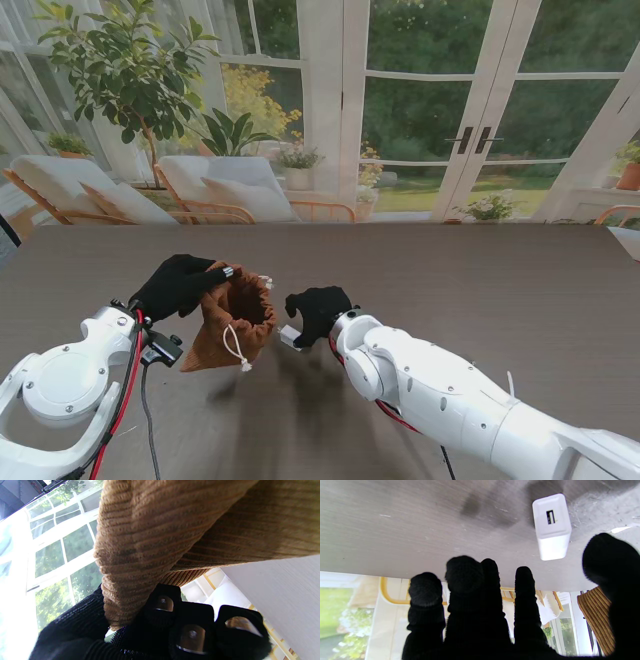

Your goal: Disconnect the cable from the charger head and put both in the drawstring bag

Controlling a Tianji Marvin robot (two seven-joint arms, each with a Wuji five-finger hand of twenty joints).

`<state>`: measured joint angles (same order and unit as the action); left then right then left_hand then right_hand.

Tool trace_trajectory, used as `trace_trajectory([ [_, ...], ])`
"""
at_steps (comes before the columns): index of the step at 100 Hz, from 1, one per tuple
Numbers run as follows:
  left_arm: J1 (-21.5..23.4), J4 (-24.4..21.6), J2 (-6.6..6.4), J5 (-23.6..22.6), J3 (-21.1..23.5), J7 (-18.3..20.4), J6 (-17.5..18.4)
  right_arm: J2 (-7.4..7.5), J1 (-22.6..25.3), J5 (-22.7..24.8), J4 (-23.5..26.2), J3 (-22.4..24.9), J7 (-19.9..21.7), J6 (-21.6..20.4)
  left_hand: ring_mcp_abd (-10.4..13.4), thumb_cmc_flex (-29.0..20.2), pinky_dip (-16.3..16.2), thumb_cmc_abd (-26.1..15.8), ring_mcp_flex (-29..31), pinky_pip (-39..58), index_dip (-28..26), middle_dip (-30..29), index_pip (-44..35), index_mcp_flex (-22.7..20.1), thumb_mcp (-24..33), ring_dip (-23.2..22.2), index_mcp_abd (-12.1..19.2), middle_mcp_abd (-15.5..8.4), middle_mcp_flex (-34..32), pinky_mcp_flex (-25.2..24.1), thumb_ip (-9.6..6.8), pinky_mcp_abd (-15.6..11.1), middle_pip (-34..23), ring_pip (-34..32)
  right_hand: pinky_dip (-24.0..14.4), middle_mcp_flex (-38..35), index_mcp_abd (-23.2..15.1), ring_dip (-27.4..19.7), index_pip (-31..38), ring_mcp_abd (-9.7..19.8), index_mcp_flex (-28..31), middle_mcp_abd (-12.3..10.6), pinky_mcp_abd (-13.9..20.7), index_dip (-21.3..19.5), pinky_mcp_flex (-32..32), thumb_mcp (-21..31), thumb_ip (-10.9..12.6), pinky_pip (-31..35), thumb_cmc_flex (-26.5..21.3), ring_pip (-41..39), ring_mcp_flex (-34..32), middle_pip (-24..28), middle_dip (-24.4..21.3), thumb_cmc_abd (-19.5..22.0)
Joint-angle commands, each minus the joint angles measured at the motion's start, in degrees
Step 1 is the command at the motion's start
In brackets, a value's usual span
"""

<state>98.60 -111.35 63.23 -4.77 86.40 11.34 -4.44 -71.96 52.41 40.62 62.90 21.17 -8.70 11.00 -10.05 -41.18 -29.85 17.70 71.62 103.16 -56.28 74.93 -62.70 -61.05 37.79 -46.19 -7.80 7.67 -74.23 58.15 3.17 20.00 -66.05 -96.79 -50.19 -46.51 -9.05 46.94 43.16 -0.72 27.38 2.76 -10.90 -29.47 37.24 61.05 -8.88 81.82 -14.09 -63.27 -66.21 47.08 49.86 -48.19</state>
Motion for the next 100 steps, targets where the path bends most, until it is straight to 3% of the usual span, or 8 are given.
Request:
trace_trajectory([
  [1, 0.09, -0.06, 0.2, 0.28, -0.08, 0.97, 0.02, -0.68, -0.01, -0.1, -0.58, -0.42, 0.66, 0.55, 7.36, -2.19, -0.55, -1.39, 1.26, 12.4, -0.27, 1.64, -0.18, -1.58, 1.74, 0.13, -8.66, -1.19, -2.79, 1.92, -1.31, 0.61, -1.08, -2.96, -0.25, -0.61, 1.15, 0.14, 0.53, 1.21, 0.6, -1.16, 1.21, 0.34, 11.5, -0.12, -1.31, 2.65, 2.71, -1.04, -2.55, 1.2, 0.86, -0.04],
  [62, -0.21, 0.16, 0.08, 0.38, -0.44, 1.65, -0.68, -3.79, -0.88, -1.65, -5.87, -3.58, -1.28, 2.53, 7.36, -2.23, -0.53, -1.52, 1.26, 12.36, -0.18, 1.6, -0.05, -1.4, 1.61, 0.13, -8.6, -1.1, -2.79, 1.89, -1.3, 0.81, -1.05, -2.96, 0.54, -2.17, 4.37, 0.14, 2.36, 1.99, 2.24, -0.92, 1.96, 0.7, 13.35, -1.01, -0.78, 4.02, 2.42, -2.23, -4.87, 1.6, 0.61, 1.56],
  [71, -0.19, 0.08, 0.08, 0.39, -0.53, 1.67, -0.94, -4.56, -1.12, -2.06, -7.23, -4.22, -1.61, 2.65, 7.3, -2.25, -0.53, -1.55, 1.26, 12.36, -0.16, 1.6, -0.04, -1.4, 1.57, 0.14, -8.55, -1.1, -2.79, 1.89, -1.3, 0.82, -1.05, -2.94, 0.86, -2.42, 4.65, 0.01, 2.65, 2.12, 2.39, -0.76, 2.27, 0.84, 13.69, -1.92, -0.14, 4.34, 1.48, -2.37, -5.31, 1.67, 0.53, 3.88],
  [80, -0.11, -0.07, 0.07, 0.36, -0.55, 1.72, -1.21, -5.53, -1.21, -2.92, -8.87, -4.69, -2.21, 2.46, 7.27, -2.27, -0.53, -1.51, 1.26, 12.36, -0.15, 1.6, -0.03, -1.39, 1.55, 0.14, -8.59, -1.09, -2.79, 1.89, -1.31, 0.82, -1.04, -2.93, 1.29, -2.71, 5.3, -0.25, 3.55, 2.06, 2.71, -0.6, 2.58, 0.64, 14.03, -3.16, 1.34, 4.77, -0.06, -2.49, -5.85, 1.83, 0.37, 10.37],
  [100, 0.3, -0.55, 0.01, 0.05, -0.33, 1.88, -1.49, -6.98, -1.06, -4.08, -11.37, -5.48, -3.19, 1.79, 6.92, -2.32, -0.54, -1.63, 1.25, 12.36, -0.15, 1.59, -0.04, -1.3, 1.51, 0.13, -8.53, -1.08, -2.79, 1.89, -1.31, 0.82, -1.03, -2.82, 1.62, -4.93, 4.49, -0.33, 6.35, 2.47, 6.19, -1.05, 2.6, -0.59, 15.08, 0.57, 2.04, 5.6, -2.42, -3.36, -7.7, 2.65, 0.18, 12.36],
])
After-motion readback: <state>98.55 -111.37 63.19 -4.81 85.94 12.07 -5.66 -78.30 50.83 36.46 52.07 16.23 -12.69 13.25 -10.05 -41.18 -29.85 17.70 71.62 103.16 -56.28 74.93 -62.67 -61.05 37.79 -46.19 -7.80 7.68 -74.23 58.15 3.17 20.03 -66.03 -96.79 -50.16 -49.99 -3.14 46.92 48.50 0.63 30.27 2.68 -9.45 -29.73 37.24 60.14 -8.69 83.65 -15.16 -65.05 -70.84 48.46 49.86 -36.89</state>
